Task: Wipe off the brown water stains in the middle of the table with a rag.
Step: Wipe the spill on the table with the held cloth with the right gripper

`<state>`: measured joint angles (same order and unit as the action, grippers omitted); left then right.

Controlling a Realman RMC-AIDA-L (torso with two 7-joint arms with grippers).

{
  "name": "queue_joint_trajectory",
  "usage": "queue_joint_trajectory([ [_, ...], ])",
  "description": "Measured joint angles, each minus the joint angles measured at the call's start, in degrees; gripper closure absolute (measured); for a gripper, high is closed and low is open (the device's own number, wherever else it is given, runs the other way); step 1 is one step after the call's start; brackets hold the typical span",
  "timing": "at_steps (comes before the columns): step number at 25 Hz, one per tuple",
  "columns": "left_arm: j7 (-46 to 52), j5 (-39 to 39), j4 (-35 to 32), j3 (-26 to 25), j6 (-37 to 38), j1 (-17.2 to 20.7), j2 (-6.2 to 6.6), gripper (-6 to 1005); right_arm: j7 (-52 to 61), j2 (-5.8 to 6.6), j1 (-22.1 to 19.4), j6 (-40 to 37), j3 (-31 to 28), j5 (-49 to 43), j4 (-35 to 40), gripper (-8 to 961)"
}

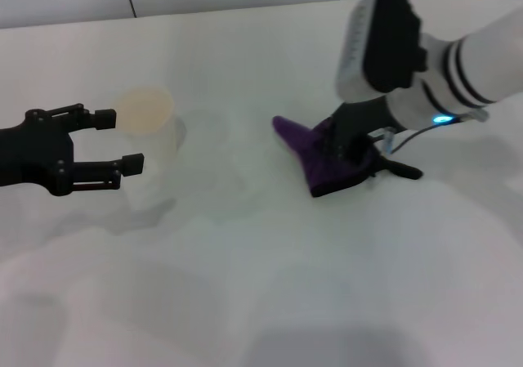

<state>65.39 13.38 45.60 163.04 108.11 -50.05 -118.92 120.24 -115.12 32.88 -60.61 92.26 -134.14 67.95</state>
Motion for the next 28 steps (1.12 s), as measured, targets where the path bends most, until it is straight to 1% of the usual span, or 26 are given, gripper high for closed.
queue_joint_trajectory([
  [5, 0.0, 1.3, 0.0, 0.0, -0.2, 0.3, 0.0, 125, -2.4, -0.04, -4.4, -1.4, -5.7, 0.0, 1.2, 886],
  [11, 0.3, 1.4, 0.0, 0.0, -0.6, 0.5, 0.0, 125, -4.7, -0.03, -7.9, -3.2, -11.2, -0.4, 1.7, 886],
  [19, 0.4, 2.2, 0.0, 0.0, -0.8, 0.5, 0.0, 125, -7.1, 0.04, -10.6, -4.7, -17.0, -0.6, 1.8, 885],
  [24, 0.4, 2.7, -0.2, 0.0, -0.9, 0.7, 0.0, 125, -7.8, 0.15, -11.7, -5.7, -19.3, -0.7, 1.9, 885],
  [28, 0.4, 2.8, -0.4, 0.0, -1.1, 1.0, 0.0, 126, -8.1, 0.16, -12.3, -6.6, -19.9, -0.8, 1.9, 886],
])
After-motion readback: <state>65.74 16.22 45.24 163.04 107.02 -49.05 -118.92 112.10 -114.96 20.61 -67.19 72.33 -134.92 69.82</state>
